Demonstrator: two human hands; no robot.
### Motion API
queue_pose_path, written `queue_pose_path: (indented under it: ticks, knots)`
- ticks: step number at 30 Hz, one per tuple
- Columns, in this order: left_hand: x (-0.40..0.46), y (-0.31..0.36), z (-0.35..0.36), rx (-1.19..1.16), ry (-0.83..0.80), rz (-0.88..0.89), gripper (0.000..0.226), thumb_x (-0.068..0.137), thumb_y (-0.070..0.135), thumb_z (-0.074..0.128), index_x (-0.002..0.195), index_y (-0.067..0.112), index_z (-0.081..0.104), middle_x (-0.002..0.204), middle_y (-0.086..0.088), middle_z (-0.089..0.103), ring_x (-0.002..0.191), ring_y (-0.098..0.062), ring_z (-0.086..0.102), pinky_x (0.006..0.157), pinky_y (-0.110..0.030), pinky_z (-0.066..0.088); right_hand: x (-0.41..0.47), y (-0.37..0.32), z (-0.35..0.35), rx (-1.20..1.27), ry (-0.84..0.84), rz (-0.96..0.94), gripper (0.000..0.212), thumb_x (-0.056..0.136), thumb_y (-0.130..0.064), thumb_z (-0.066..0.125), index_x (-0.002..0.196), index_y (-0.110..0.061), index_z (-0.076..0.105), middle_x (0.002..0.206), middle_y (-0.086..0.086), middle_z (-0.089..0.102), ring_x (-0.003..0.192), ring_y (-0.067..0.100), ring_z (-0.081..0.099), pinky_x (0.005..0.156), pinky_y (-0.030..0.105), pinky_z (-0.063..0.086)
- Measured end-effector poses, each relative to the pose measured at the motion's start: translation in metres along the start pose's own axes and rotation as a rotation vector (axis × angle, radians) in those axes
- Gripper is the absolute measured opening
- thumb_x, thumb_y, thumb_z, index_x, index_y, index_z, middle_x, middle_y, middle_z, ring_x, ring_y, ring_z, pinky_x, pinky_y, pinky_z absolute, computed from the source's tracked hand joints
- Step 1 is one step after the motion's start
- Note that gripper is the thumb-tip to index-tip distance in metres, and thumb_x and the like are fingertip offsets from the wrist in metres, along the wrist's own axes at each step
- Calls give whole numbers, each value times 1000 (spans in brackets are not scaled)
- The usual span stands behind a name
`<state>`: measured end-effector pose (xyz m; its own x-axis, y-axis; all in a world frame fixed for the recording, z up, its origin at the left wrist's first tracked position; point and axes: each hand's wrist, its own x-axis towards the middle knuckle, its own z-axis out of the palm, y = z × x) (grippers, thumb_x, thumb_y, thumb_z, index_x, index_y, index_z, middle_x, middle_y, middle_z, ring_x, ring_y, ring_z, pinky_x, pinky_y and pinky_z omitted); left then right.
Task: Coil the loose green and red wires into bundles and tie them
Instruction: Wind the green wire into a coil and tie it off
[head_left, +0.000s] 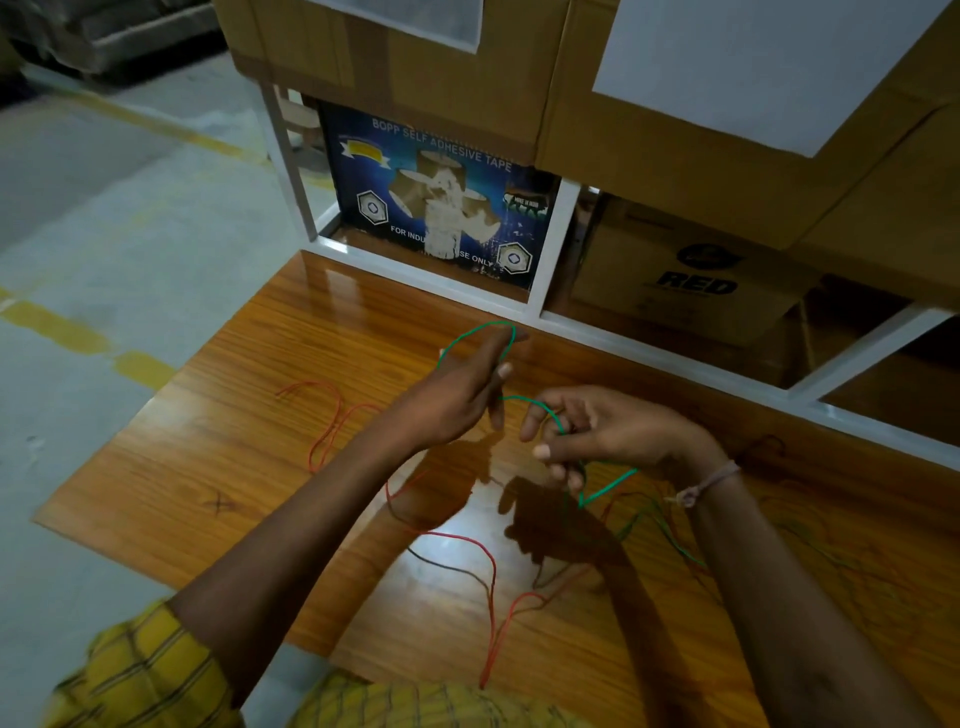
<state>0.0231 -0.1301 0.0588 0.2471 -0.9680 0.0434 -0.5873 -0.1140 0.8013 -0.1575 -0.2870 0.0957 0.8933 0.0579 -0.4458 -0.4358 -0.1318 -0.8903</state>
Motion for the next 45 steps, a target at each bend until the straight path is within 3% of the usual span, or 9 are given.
queue_pose_path:
  ticks: [10,14,17,20,24,31,35,40,45]
  knots:
    - [-25,18,-15,28,-360,-116,49,113,53,27,156,34,39,70,4,62,72,-5,70,82,-36,52,-14,-13,-39,-237,223,-182,17,96,-13,71,111,-4,71,95,25,69,86,22,65,77,28,53]
    - [-33,22,-20,-469,-495,-110,35,117,34,35,147,25,49,66,-3,34,55,-21,46,80,-49,63,-2,-10,-41,-389,500,-232,11,100,-2,67,105,-6,75,100,1,75,92,7,68,83,18,50]
    - [-37,25,-24,-964,-590,-80,41,117,25,28,154,14,42,60,-7,20,43,-16,37,95,-51,61,16,9,-35,-482,627,-219,11,101,-13,67,97,-13,77,93,1,75,90,20,69,81,35,51]
    - [-36,24,-22,-1316,-614,-7,49,115,32,26,160,19,37,56,-1,23,41,-14,30,109,-66,47,32,26,-19,-520,632,-149,21,105,-19,61,92,-16,76,88,0,77,87,19,72,82,38,53]
    - [-29,23,-17,-1537,-437,40,56,114,41,21,167,23,27,59,2,28,46,-11,33,101,-51,53,44,38,7,-505,552,-47,24,110,-24,53,90,-29,64,77,0,78,74,12,75,79,38,60]
    - [-8,14,-10,-1455,145,-7,52,117,35,26,169,29,24,92,-8,70,90,-27,73,116,-54,44,48,47,54,-1169,386,20,26,108,-37,45,113,-15,59,95,17,69,86,41,67,62,41,46]
    - [-3,12,-3,-1102,196,-83,47,118,36,25,165,35,25,121,-22,72,121,-44,70,103,-43,59,33,27,63,-1075,265,-48,11,100,-26,56,107,-21,64,86,0,68,83,30,67,62,38,47]
    - [-8,4,11,-571,172,-75,45,116,44,29,161,37,29,108,-23,70,98,-27,76,92,-40,61,5,-8,41,-846,265,-125,11,102,-31,62,91,-29,62,75,-7,61,70,14,59,67,39,50]
    - [-16,5,19,-529,33,-175,47,116,45,26,161,34,36,88,-16,68,71,-31,58,61,-31,51,-11,-26,16,-595,286,-131,9,102,-25,68,93,-23,70,75,-6,63,67,9,54,65,33,47]
